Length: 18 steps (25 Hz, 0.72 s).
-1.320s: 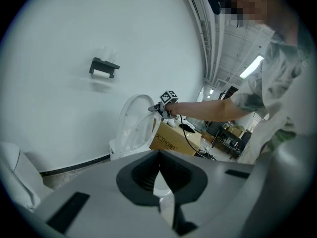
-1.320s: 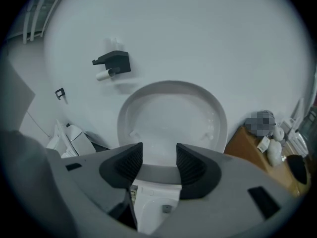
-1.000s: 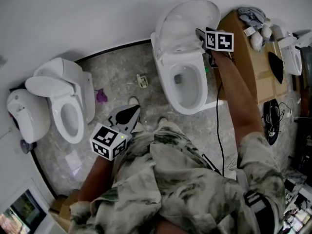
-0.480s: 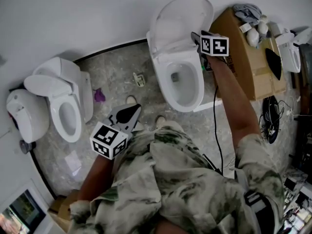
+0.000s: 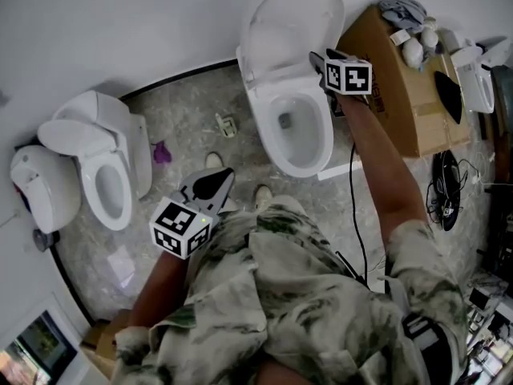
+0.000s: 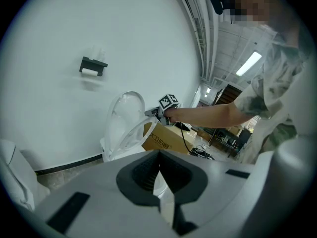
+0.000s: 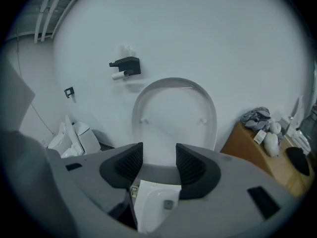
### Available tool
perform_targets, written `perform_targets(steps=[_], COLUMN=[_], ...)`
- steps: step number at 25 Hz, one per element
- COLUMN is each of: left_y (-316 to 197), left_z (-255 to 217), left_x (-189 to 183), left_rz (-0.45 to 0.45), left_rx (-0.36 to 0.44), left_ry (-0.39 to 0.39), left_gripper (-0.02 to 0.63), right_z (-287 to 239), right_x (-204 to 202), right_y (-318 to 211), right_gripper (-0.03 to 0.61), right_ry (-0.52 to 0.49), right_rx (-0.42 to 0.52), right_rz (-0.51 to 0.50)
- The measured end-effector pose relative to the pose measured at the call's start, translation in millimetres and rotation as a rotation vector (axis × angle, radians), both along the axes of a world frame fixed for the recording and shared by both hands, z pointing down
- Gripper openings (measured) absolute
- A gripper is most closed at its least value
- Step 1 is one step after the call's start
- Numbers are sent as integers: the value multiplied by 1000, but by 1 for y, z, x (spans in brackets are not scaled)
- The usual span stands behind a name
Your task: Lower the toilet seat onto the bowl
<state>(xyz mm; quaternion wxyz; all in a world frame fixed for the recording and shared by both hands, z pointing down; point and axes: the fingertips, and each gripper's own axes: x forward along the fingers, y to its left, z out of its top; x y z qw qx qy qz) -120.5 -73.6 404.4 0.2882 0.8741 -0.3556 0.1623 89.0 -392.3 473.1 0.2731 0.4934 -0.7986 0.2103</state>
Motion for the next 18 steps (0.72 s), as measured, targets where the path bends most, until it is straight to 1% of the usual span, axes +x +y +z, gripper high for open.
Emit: perform_targets(steps=[18], left_y=[10], left_z=[-1], left_x=[29], left_rz=[50], left_rx=[8], left_ry=[-7], left_gripper=[23], right_z=[9], right_x=[14], right_y=[48], right_gripper=[226], right_ry=[-5], right_rx=[9], right_rz=[-10])
